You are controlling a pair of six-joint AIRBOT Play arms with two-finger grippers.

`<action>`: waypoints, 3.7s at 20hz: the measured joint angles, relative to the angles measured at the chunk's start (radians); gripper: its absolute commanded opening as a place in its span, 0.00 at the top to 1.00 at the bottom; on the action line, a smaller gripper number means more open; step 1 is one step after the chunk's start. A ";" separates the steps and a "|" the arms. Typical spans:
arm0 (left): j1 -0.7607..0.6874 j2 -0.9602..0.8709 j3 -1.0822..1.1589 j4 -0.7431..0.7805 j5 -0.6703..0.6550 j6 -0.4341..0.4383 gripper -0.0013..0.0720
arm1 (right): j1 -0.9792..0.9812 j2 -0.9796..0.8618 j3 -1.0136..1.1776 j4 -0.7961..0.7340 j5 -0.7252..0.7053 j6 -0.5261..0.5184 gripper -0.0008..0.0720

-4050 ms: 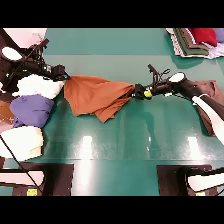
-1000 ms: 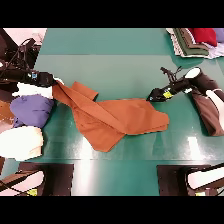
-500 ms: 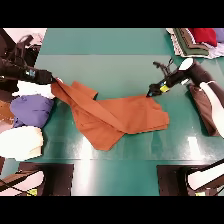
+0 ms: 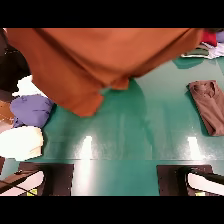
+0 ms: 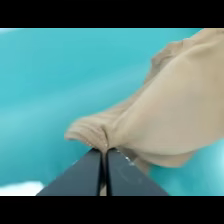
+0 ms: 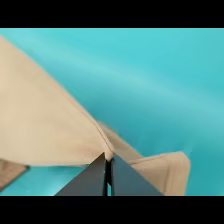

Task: Fold the shirts.

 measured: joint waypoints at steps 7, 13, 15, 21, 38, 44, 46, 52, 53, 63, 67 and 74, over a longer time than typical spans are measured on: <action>0.000 0.240 0.106 -0.062 0.146 -0.012 0.95 | -0.148 0.355 -0.047 -0.001 -0.148 0.009 0.97; 0.000 0.325 0.062 -0.085 0.195 -0.013 0.95 | -0.319 0.393 0.055 0.009 -0.100 0.010 0.97; 0.000 0.308 -0.004 -0.092 0.188 -0.014 0.95 | -0.341 0.341 0.059 0.021 -0.053 0.010 0.97; -0.011 0.085 -0.186 -0.089 0.087 -0.014 0.95 | -0.286 0.128 -0.153 0.040 0.039 0.004 0.97; -0.079 -0.579 -0.334 -0.070 0.224 0.037 0.21 | -0.067 -0.387 -0.336 -0.065 -0.251 0.024 0.37; 0.055 -0.522 -0.364 -0.056 -0.017 -0.031 0.32 | -0.137 -0.325 -0.312 -0.007 -0.045 0.013 0.37; 0.092 -0.444 -0.453 -0.043 -0.056 -0.038 0.32 | -0.154 -0.251 -0.396 -0.002 0.009 0.002 0.37; 0.124 -0.147 -0.919 0.037 -0.055 -0.039 0.32 | -0.170 0.014 -0.751 0.007 0.067 -0.010 0.37; 0.126 -0.110 -0.994 0.046 -0.037 -0.039 0.32 | -0.171 0.053 -0.800 0.008 0.068 -0.010 0.37; 0.130 -0.034 -1.318 -0.016 0.179 -0.035 0.32 | -0.174 0.263 -0.982 0.010 0.088 -0.012 0.37; 0.123 -0.077 -1.333 -0.091 0.204 -0.016 0.33 | -0.174 0.299 -0.989 0.010 0.090 -0.012 0.37; 0.120 -0.105 -1.334 -0.130 0.215 0.003 0.95 | -0.179 0.325 -0.999 0.005 0.112 -0.009 0.37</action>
